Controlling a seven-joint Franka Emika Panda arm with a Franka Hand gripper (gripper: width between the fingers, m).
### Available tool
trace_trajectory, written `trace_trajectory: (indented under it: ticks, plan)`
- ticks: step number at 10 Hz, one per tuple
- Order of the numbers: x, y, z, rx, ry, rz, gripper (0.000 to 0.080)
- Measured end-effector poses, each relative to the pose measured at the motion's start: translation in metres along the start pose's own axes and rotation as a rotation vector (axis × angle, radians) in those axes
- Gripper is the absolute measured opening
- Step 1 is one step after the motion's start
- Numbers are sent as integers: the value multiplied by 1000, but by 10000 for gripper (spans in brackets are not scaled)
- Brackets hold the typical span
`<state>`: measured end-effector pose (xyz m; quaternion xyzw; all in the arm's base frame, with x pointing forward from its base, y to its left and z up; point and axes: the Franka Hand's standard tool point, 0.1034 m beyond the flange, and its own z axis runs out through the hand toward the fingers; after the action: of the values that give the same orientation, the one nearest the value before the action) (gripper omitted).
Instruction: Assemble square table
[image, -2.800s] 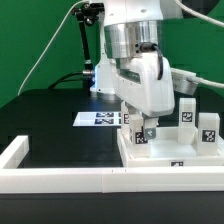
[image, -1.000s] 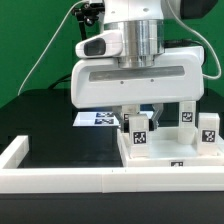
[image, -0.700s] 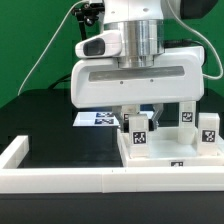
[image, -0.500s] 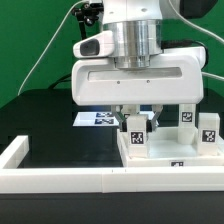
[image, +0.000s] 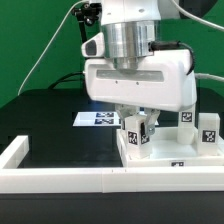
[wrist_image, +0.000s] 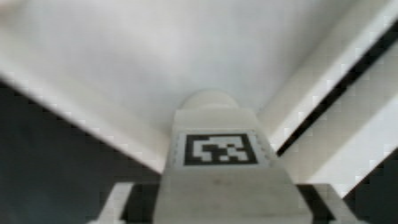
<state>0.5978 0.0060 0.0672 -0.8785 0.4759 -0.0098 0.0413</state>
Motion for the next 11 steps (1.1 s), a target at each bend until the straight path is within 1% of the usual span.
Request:
trace_trajectory:
  ticks: [1, 2, 4, 6, 7, 8, 9, 10, 11]
  plan:
    - [-2, -1, 0, -8, -7, 132, 290]
    - [-1, -2, 1, -9, -8, 229, 290]
    - [0, -3, 1, -5, -10, 351, 290]
    - [0, -3, 1, -3, -11, 407, 290]
    - [0, -3, 1, -3, -11, 389, 290]
    - [1, -3, 1, -3, -11, 337, 372]
    - [1, -3, 0, -2, -9, 241, 551]
    - [2, -2, 0, -1, -8, 124, 551]
    - [1, -2, 1, -2, -9, 12, 632]
